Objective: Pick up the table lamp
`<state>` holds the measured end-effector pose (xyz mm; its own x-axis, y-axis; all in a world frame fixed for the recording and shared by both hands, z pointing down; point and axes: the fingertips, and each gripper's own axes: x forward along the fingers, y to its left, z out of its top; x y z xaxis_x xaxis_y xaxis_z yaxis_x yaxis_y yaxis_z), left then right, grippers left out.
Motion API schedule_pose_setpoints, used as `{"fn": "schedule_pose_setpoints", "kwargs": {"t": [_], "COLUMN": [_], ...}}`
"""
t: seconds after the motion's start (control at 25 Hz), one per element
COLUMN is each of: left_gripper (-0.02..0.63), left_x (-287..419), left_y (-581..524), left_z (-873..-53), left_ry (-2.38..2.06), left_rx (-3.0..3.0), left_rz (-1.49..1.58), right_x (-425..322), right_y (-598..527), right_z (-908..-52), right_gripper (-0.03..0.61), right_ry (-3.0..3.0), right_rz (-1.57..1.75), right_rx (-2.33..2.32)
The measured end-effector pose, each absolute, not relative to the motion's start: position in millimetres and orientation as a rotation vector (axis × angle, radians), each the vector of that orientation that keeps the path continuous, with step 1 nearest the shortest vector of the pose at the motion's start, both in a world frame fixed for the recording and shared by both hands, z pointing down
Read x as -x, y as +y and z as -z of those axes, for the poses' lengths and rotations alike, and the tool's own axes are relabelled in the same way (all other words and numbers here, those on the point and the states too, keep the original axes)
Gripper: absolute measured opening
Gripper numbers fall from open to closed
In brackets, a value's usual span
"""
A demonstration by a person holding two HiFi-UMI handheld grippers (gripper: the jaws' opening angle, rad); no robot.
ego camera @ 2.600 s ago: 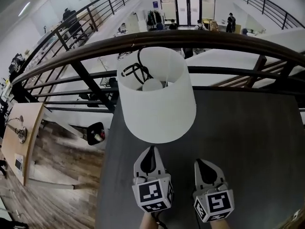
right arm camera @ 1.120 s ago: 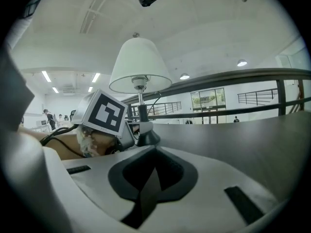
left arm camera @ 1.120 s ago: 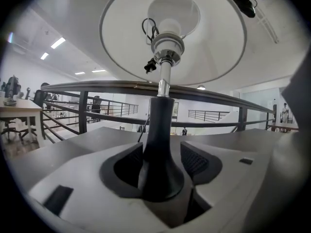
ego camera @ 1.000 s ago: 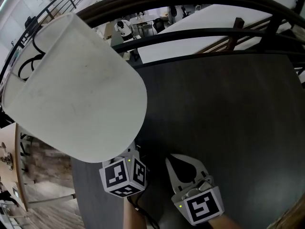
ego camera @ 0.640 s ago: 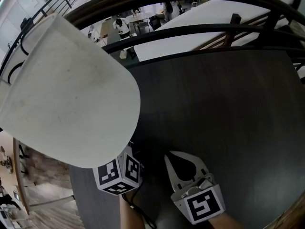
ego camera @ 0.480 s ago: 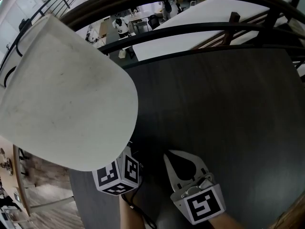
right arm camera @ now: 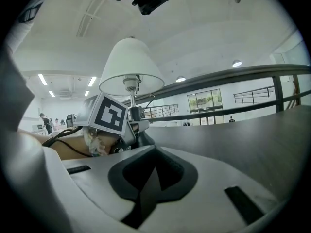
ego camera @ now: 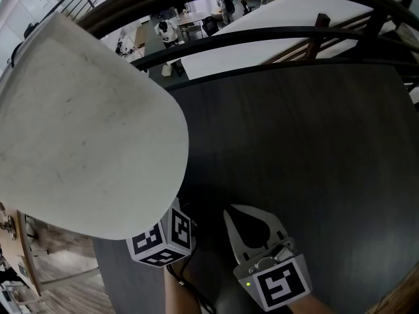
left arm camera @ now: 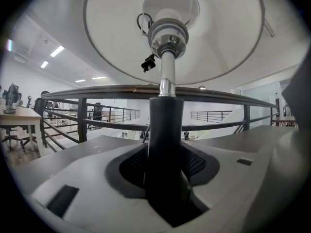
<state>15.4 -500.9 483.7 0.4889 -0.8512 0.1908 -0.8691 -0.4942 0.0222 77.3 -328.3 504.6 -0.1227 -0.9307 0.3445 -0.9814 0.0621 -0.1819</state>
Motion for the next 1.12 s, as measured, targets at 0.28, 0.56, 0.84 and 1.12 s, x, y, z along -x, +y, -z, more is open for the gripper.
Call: {"fn": "schedule_pose_setpoints", "kwargs": {"t": [0.28,0.56,0.84,1.12], "left_gripper": [0.199,0.195,0.195,0.192], "left_x": [-17.4,-11.0,-8.0,-3.0], "left_y": [-499.9,-499.4,-494.6,-489.9], "left_z": [-481.9,-477.4,-478.2,-476.7], "left_ry": [-1.528,-1.528,-1.516,-1.518], "left_rx": [-2.633,-2.645,-2.656,-2.671], "left_rz": [-0.236,-0.237,-0.231,-0.277], "right_x": [-79.4,-72.5,-71.7,-71.3], "right_y": [-327.6,-326.3,-327.5,-328.3], "right_z": [-505.9,-503.0,-503.0,-501.6], "right_gripper": [-0.005,-0.005,-0.005,-0.005], "right_ry": [-2.19,-2.198,-2.208,-2.209], "right_rz": [-0.564,-0.577,-0.587,-0.593], "right_rx": [-1.981,-1.978,-1.994,-2.0]}}
